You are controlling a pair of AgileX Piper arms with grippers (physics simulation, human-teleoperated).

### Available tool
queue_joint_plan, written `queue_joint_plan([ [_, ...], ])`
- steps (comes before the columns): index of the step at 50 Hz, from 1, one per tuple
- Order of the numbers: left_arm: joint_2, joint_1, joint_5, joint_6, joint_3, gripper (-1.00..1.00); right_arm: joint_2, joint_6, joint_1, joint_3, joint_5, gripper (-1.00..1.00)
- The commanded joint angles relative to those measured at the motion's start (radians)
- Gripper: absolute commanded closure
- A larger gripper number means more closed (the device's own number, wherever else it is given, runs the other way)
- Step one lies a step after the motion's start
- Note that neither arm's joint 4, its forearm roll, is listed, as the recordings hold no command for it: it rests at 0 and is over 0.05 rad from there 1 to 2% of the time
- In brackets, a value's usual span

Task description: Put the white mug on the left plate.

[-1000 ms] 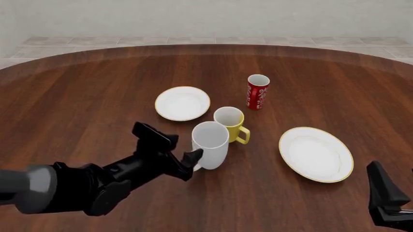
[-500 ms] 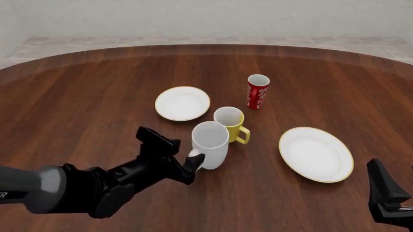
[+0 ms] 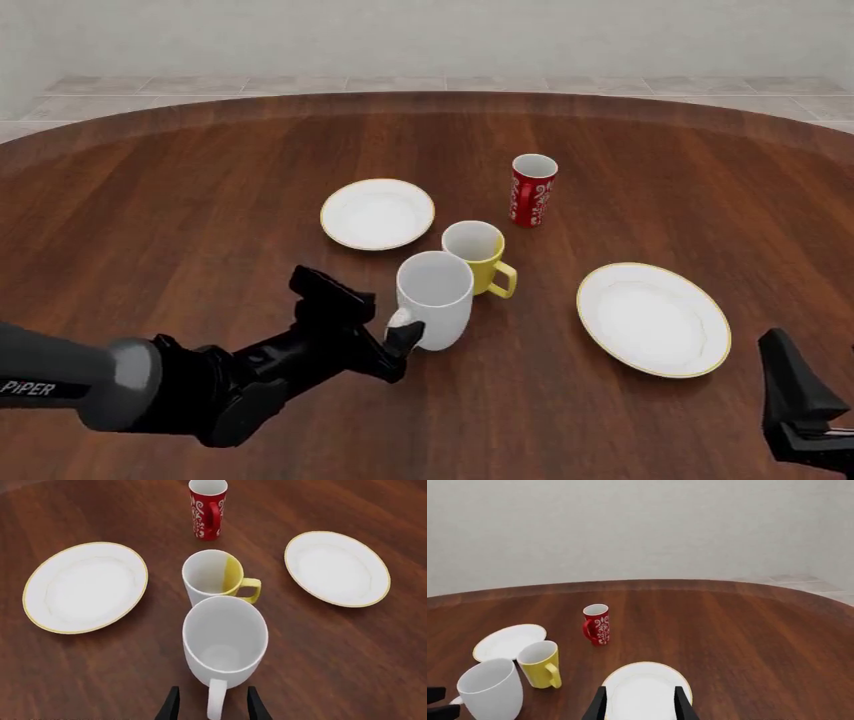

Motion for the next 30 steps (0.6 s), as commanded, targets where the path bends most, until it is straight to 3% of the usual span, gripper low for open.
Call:
queue_joint_plan([
  [1,0.032,0.008,-0.009,0.001,-0.011,-1.0,0.012,-0.001,0.0,0.0,-0.011,-1.0],
  [30,0.086,-0.001,-0.046,-0.001,-0.005,-1.0,-0.005,-0.001,-0.001,-0.001,0.008,-1.0],
])
